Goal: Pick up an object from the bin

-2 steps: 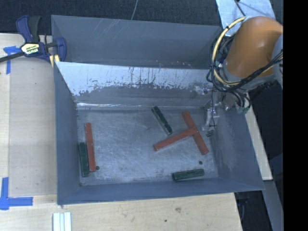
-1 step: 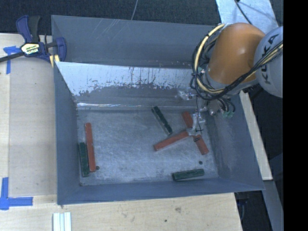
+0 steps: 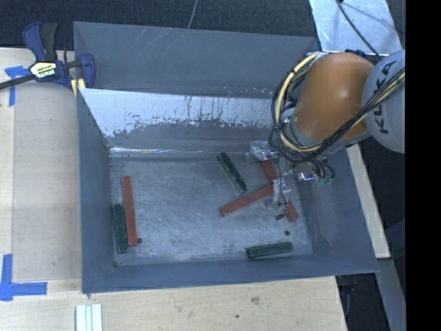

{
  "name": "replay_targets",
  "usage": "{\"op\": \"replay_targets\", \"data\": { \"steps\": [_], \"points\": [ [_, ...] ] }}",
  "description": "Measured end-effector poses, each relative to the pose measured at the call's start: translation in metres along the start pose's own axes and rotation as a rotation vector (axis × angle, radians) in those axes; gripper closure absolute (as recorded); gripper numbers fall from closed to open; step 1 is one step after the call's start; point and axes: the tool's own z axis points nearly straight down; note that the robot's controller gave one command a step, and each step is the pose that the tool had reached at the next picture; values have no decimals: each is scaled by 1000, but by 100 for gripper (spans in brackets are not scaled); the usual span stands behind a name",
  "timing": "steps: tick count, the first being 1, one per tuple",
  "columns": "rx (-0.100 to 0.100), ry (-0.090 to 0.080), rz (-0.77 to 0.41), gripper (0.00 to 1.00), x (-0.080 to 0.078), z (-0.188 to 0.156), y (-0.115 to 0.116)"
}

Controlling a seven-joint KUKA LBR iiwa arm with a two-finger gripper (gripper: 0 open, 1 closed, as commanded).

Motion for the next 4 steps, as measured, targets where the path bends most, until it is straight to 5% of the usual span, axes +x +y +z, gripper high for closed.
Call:
{"op": "replay_targets", "data": {
  "steps": [1, 2, 4],
  "points": [
    [1, -9, -17, 0, -13, 78, 5],
    [-1, 3, -114, 100, -19, 89, -1],
    [1, -4, -127, 100, -21, 57, -3]
  ]
}}
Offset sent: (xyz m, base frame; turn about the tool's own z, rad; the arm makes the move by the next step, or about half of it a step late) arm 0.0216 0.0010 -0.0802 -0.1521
